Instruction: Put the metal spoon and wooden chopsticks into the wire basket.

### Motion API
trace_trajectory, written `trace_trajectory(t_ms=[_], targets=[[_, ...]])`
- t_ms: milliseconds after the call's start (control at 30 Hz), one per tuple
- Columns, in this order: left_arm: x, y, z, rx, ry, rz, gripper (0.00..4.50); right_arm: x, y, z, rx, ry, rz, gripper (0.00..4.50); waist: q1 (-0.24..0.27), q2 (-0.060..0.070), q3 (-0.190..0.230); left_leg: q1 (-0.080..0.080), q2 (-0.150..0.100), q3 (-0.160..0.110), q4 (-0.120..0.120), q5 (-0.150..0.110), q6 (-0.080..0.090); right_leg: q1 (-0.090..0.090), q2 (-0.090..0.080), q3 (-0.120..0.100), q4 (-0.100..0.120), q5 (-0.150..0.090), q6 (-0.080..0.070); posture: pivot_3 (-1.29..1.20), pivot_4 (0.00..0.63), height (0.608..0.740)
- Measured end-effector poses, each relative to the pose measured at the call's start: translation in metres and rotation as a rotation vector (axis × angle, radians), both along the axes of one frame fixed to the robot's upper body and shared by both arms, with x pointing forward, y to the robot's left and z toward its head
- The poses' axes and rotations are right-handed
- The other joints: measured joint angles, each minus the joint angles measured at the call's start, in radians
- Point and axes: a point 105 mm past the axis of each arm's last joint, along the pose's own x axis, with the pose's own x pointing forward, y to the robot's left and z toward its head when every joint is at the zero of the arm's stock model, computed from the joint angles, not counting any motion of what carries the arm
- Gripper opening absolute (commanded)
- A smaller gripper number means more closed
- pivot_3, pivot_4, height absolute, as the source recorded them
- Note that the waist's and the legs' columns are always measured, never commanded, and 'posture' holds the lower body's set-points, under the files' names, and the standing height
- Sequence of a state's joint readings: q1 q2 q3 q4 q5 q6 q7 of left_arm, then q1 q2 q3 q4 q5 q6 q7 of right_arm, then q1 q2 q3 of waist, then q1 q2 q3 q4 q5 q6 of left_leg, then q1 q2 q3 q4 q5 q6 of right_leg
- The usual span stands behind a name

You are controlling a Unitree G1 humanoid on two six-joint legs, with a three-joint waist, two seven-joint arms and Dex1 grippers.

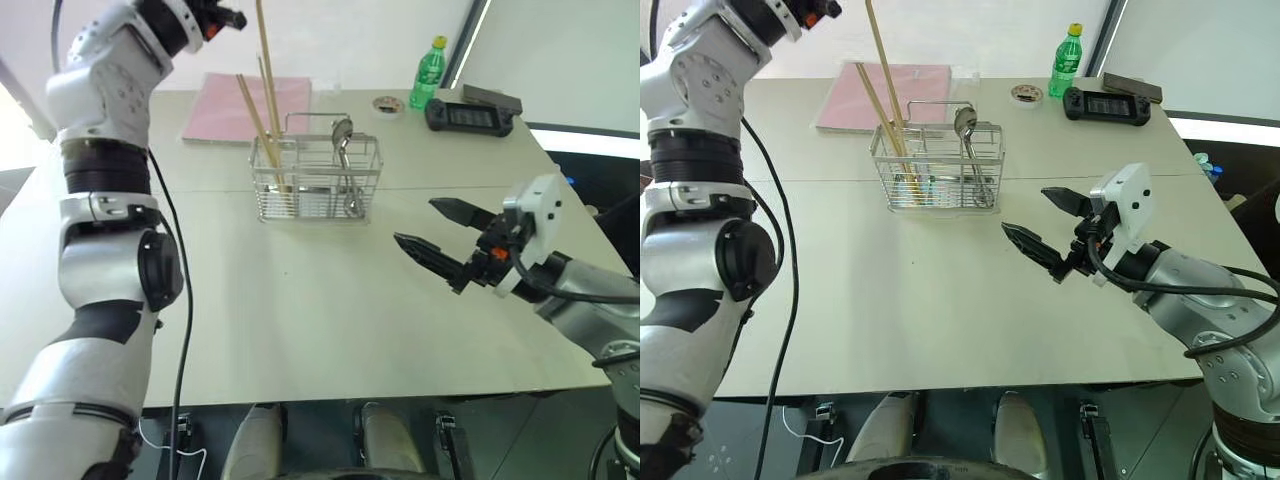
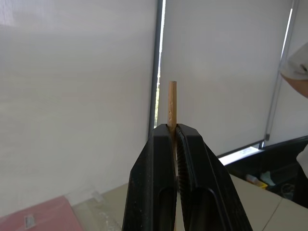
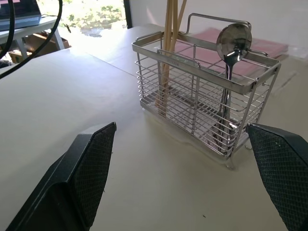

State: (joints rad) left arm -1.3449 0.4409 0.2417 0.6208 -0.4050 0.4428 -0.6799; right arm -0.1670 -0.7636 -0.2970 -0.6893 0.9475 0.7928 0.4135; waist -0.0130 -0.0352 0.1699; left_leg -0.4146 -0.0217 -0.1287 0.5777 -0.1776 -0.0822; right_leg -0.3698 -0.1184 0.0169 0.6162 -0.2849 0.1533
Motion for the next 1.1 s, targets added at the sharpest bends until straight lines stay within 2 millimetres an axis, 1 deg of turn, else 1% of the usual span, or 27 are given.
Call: trace_trajectory(t_ms=[67, 233, 400, 500, 533, 633, 667, 767, 800, 867, 933, 967, 1000, 1033, 1067, 1100], targets=[[0.003, -0.004, -0.014, 0.009, 0.040, -0.006, 0.03, 0.001, -0.001, -0.001, 0.001, 0.004, 0.000, 4.50, 0.000, 0.000, 0.000, 0.000, 0.000, 0.000, 0.000, 0.000, 0.000, 0.000, 0.000, 0.000, 0.000, 0.000, 0.000, 0.00, 0.150, 0.721], [0.001, -0.016, -0.047, 0.061, 0.101, -0.029, 0.03, 0.002, 0.000, 0.001, 0.000, -0.001, 0.005, 4.50, 0.001, 0.000, 0.000, 0.000, 0.000, 0.000, 0.000, 0.000, 0.000, 0.000, 0.000, 0.000, 0.000, 0.000, 0.000, 0.00, 0.150, 0.721], [-0.005, -0.021, -0.065, 0.092, 0.120, -0.020, 0.03, 0.003, 0.000, 0.003, 0.002, -0.009, 0.005, 4.50, 0.000, 0.000, 0.000, 0.000, 0.000, 0.000, 0.000, 0.000, 0.000, 0.000, 0.000, 0.000, 0.001, 0.000, 0.000, 0.00, 0.150, 0.721], [-0.008, -0.023, -0.073, 0.092, 0.134, -0.023, 0.99, 0.003, 0.000, 0.004, 0.004, -0.011, 0.003, 4.50, 0.001, 0.000, 0.000, 0.001, 0.000, 0.000, 0.000, 0.000, 0.000, 0.000, 0.000, 0.000, 0.001, 0.000, 0.000, 0.00, 0.150, 0.721], [-0.009, -0.023, -0.074, 0.089, 0.139, -0.024, 1.42, 0.004, 0.000, 0.004, 0.004, -0.011, 0.002, 4.50, 0.001, 0.000, 0.000, 0.001, 0.000, 0.000, 0.000, 0.000, 0.000, 0.000, 0.000, 0.000, 0.001, 0.000, 0.000, 0.00, 0.150, 0.721], [-0.012, -0.024, -0.073, 0.089, 0.140, -0.021, 3.06, 0.005, -0.001, 0.005, 0.005, -0.015, 0.000, 4.50, 0.001, 0.000, 0.000, 0.001, 0.000, 0.000, 0.000, 0.000, 0.000, 0.001, 0.000, 0.000, 0.001, 0.000, 0.000, 0.00, 0.150, 0.721], [-0.014, -0.024, -0.072, 0.090, 0.138, -0.023, 3.50, 0.005, -0.001, 0.006, 0.005, -0.016, 0.000, 4.50, 0.001, 0.000, 0.000, 0.001, 0.000, 0.000, 0.000, 0.000, 0.000, 0.001, 0.000, 0.000, 0.001, 0.000, 0.000, 0.00, 0.150, 0.721], [-0.022, -0.025, -0.064, 0.082, 0.128, -0.050, 3.50, 0.006, -0.001, 0.007, 0.001, -0.022, -0.003, 4.50, 0.000, 0.000, 0.000, 0.001, 0.000, 0.000, 0.000, 0.000, 0.000, 0.001, 0.000, 0.000, 0.001, 0.000, 0.000, 0.00, 0.150, 0.721], [-0.025, -0.022, -0.061, 0.085, 0.121, -0.053, 3.50, 0.007, -0.002, 0.007, 0.001, -0.023, -0.005, 4.50, 0.000, 0.000, 0.000, 0.001, 0.000, 0.000, 0.000, 0.000, 0.000, 0.001, 0.000, 0.000, 0.001, 0.000, 0.000, 0.00, 0.150, 0.721], [-0.031, -0.011, -0.055, 0.110, 0.110, -0.058, 3.50, 0.009, -0.003, 0.007, 0.001, -0.021, -0.006, 4.50, -0.006, 0.000, 0.000, 0.001, 0.000, 0.000, 0.000, 0.000, 0.000, 0.000, 0.000, 0.001, 0.001, 0.000, 0.000, 0.00, 0.150, 0.721], [-0.042, 0.010, -0.045, 0.193, 0.069, -0.052, 3.50, 0.011, -0.004, 0.006, -0.001, -0.017, -0.006, 4.50, -0.013, 0.001, 0.001, 0.002, 0.001, 0.000, -0.001, 0.000, 0.000, -0.001, 0.001, 0.001, 0.003, 0.000, 0.000, 0.00, 0.150, 0.721], [-0.051, 0.024, -0.038, 0.258, 0.029, -0.043, 3.50, 0.012, -0.005, 0.006, -0.003, -0.014, -0.006, 4.50, -0.017, 0.002, 0.001, 0.002, 0.001, 0.000, -0.002, 0.000, 0.000, -0.001, 0.001, 0.001, 0.003, 0.000, -0.001, 0.00, 0.150, 0.721], [-0.058, 0.032, -0.035, 0.302, 0.008, -0.043, 3.50, 0.013, -0.006, 0.006, -0.005, -0.015, -0.007, 4.50, -0.019, 0.003, 0.001, 0.003, 0.001, 0.000, -0.002, 0.000, 0.000, 0.000, 0.001, 0.001, 0.003, 0.000, -0.001, 0.00, 0.150, 0.721], [-0.070, 0.043, -0.035, 0.392, -0.025, -0.052, 3.50, 0.015, -0.008, 0.006, -0.008, -0.015, -0.008, 4.50, -0.019, 0.004, 0.000, 0.003, 0.001, 0.000, -0.002, 0.000, 0.000, 0.001, 0.001, 0.001, 0.002, 0.000, -0.001, 0.00, 0.150, 0.721], [-0.078, 0.051, -0.041, 0.466, -0.029, -0.067, 3.50, 0.017, -0.009, 0.007, -0.011, -0.019, -0.010, 4.50, -0.019, 0.005, 0.000, 0.003, 0.001, 0.001, -0.002, 0.000, 0.000, 0.001, 0.001, 0.001, 0.001, 0.000, -0.001, 0.00, 0.150, 0.721], [-0.087, 0.060, -0.055, 0.561, -0.008, -0.087, 3.50, 0.018, -0.011, 0.008, -0.015, -0.023, -0.010, 4.50, -0.021, 0.005, 0.000, 0.004, 0.001, 0.001, -0.002, 0.000, 0.000, 0.002, 0.001, 0.001, 0.001, -0.001, -0.002, 0.00, 0.150, 0.721]])
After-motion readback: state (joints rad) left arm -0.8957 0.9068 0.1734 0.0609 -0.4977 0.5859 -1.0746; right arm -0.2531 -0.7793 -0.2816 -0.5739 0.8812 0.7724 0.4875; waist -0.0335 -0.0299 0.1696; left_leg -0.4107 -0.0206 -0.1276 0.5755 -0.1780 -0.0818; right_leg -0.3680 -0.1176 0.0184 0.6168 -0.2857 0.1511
